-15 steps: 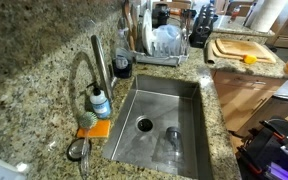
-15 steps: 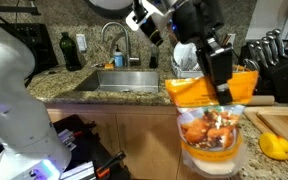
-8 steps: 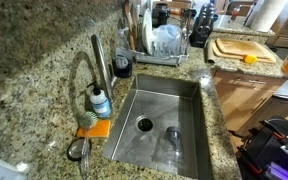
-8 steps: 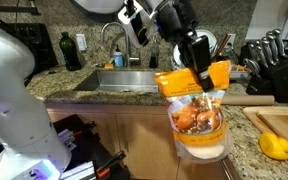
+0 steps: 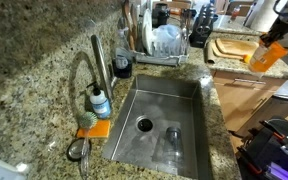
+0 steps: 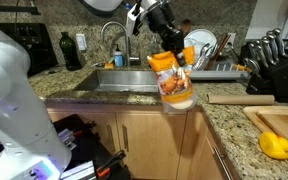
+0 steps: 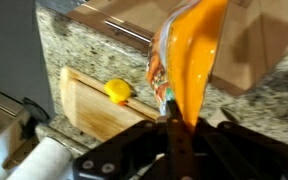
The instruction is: Pick the bag and put it next to the sink
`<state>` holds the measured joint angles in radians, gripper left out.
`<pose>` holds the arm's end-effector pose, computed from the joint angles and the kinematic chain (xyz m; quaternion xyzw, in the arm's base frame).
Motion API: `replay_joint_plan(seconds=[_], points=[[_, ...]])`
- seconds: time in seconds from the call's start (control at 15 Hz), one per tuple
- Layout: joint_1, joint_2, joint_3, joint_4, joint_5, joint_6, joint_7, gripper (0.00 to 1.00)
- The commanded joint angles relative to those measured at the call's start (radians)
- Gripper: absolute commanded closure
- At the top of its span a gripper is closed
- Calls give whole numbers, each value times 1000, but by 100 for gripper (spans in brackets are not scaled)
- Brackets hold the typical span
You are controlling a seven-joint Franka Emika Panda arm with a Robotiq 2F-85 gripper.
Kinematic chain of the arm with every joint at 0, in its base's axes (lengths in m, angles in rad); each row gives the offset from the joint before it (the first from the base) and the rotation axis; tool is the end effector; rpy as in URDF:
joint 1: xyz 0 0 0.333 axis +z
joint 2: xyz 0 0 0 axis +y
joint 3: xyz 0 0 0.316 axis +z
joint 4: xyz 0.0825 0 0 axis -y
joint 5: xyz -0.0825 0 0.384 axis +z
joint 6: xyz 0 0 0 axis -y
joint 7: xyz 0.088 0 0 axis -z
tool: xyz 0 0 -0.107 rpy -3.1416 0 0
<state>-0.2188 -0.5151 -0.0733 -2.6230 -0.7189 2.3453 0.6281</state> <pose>0.3812 -0.1251 0.4420 0.9327 -0.2200 0.1575 0.2383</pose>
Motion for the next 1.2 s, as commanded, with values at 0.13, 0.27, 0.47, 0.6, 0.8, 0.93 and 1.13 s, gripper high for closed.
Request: replay_joint_plan(seconds=[0.13, 0.27, 0.47, 0.6, 0.8, 0.93, 1.13], points=[[137, 219, 89, 172, 210, 49, -191, 100], [117, 163, 128, 126, 206, 34, -148, 98], [125, 221, 96, 179, 234, 51, -245, 98], [168, 257, 55, 193, 350, 71, -379, 100], [209, 343, 42, 268, 507, 60, -591, 100], [224, 380, 30, 310, 592, 26, -747, 100], [179, 446, 22, 371, 518, -42, -811, 100]])
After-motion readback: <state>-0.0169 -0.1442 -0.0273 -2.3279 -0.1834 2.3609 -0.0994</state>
